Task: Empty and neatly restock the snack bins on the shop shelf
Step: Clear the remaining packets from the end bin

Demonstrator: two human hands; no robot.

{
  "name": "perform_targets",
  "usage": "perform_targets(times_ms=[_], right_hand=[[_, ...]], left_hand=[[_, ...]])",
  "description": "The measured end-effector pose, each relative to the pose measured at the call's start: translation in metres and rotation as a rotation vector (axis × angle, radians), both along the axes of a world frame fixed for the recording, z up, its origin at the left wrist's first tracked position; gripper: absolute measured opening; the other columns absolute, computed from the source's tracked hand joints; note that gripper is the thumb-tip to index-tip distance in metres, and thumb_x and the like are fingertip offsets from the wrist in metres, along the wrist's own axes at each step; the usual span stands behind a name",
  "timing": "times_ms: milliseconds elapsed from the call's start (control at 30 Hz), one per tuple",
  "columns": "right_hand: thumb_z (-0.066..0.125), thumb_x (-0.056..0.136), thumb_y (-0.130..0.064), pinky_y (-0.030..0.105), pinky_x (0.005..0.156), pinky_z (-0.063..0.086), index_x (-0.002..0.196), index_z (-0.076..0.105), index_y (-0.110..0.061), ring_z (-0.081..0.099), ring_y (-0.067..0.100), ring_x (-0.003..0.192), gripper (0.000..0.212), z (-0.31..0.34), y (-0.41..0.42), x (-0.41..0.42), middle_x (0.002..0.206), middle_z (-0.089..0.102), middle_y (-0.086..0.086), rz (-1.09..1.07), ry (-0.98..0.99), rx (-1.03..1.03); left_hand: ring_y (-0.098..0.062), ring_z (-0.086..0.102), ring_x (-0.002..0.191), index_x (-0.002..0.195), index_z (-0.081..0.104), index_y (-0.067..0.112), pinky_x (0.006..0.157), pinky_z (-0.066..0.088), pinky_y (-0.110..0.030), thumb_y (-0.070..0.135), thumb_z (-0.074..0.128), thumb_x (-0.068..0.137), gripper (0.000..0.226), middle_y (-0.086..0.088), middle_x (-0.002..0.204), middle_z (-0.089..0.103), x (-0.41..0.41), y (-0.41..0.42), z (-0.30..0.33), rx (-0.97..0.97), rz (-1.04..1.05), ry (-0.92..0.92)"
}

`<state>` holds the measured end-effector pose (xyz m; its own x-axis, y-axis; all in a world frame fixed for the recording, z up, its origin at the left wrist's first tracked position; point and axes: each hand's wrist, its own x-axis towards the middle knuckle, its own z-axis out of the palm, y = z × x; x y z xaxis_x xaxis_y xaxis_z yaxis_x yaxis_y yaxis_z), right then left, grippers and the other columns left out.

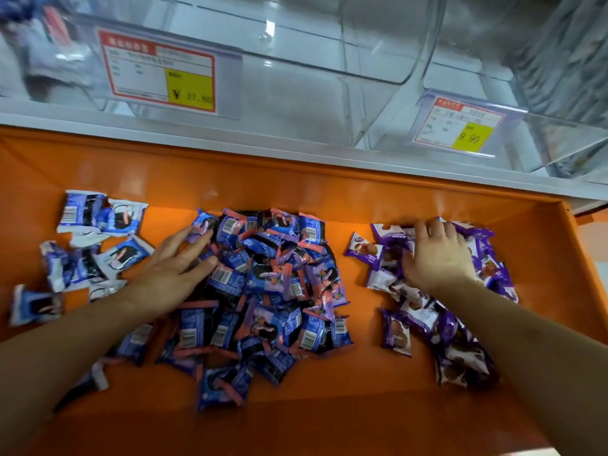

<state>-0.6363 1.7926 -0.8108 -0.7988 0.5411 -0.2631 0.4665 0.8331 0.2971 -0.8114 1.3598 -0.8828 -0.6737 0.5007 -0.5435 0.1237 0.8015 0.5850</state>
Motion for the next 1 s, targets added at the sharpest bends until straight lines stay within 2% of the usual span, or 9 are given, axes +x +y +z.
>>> perform_targets(times_ms=[133,200,267,400,500,667,733,867,1000], right_hand=[[0.052,0.101,-0.052,0.048,0.106,0.049,0.157,0.034,-0.033,0.051,0.032,0.135,0.061,-0.01,-0.062,-0.019,0.152,0.043,0.004,-0.024,0.108,-0.559],[0.047,0.1,-0.064,0.051,0.108,0.046,0.158,0.024,-0.047,0.048,0.035,0.139,0.065,-0.017,-0.096,-0.027,0.156,0.037,0.007,-0.11,0.092,-0.692],[0.041,0.1,-0.07,0.05,0.105,0.044,0.158,0.015,-0.054,0.048,0.039,0.139,0.066,-0.021,-0.124,-0.035,0.164,0.027,0.01,-0.214,0.08,-0.781],[0.034,0.1,-0.073,0.052,0.114,0.038,0.162,0.005,-0.05,0.043,0.039,0.145,0.073,-0.024,-0.151,-0.044,0.171,0.014,0.01,-0.261,0.051,-0.814],[0.032,0.098,-0.076,0.055,0.116,0.038,0.161,0.002,-0.052,0.043,0.041,0.145,0.074,-0.024,-0.15,-0.043,0.172,0.009,0.007,-0.252,0.043,-0.781],[0.037,0.096,-0.074,0.063,0.111,0.043,0.157,0.007,-0.052,0.036,0.046,0.146,0.072,-0.016,-0.144,-0.047,0.169,0.017,0.008,-0.214,0.087,-0.709],[0.038,0.099,-0.068,0.062,0.111,0.042,0.158,0.009,-0.047,0.031,0.043,0.148,0.069,-0.005,-0.152,-0.056,0.168,0.019,0.008,-0.121,0.09,-0.59],[0.043,0.101,-0.054,0.055,0.116,0.039,0.153,0.031,-0.025,0.04,0.036,0.14,0.061,0.015,-0.192,-0.078,0.156,0.038,0.012,0.317,0.256,-0.351],[0.054,0.097,-0.044,0.049,0.109,0.045,0.141,0.053,-0.013,0.047,0.031,0.132,0.053,0.002,-0.27,-0.09,0.138,0.056,0.011,0.71,0.229,-0.605]], left_hand=[[-0.01,-0.005,0.158,0.152,0.016,0.069,0.129,0.009,-0.047,0.082,0.037,0.09,0.067,0.03,0.168,-0.005,0.006,-0.014,0.012,0.0,0.006,-0.066],[-0.011,-0.004,0.159,0.152,0.013,0.07,0.129,0.011,-0.046,0.09,0.037,0.082,0.076,0.031,0.167,-0.006,0.008,-0.026,0.017,-0.002,-0.03,-0.08],[-0.012,-0.008,0.159,0.152,0.005,0.07,0.129,0.011,-0.049,0.086,0.041,0.084,0.079,0.03,0.167,-0.011,0.011,-0.036,0.026,-0.038,-0.077,-0.14],[-0.016,-0.014,0.158,0.143,-0.013,0.077,0.127,0.012,-0.059,0.09,0.051,0.078,0.092,0.032,0.162,-0.029,0.029,-0.043,0.031,-0.09,-0.147,-0.32],[-0.021,-0.015,0.159,0.14,-0.02,0.077,0.126,0.014,-0.06,0.098,0.05,0.07,0.101,0.025,0.162,-0.036,0.041,-0.03,0.024,-0.141,-0.159,-0.353],[-0.027,-0.003,0.161,0.142,-0.023,0.074,0.122,0.029,-0.058,0.093,0.052,0.075,0.101,0.023,0.16,-0.04,0.055,-0.001,0.02,-0.093,-0.106,-0.424],[-0.025,0.001,0.161,0.146,-0.015,0.072,0.122,0.029,-0.054,0.086,0.054,0.082,0.096,0.022,0.163,-0.035,0.053,0.001,0.023,-0.047,-0.084,-0.442],[-0.015,-0.006,0.159,0.153,0.002,0.068,0.129,0.007,-0.048,0.082,0.048,0.089,0.081,0.025,0.169,-0.014,0.024,-0.023,0.047,-0.01,-0.152,-0.308],[-0.011,-0.005,0.159,0.157,0.009,0.06,0.13,0.008,-0.047,0.077,0.043,0.095,0.073,0.028,0.169,-0.003,-0.027,-0.077,0.074,-0.202,-0.325,-0.105]])
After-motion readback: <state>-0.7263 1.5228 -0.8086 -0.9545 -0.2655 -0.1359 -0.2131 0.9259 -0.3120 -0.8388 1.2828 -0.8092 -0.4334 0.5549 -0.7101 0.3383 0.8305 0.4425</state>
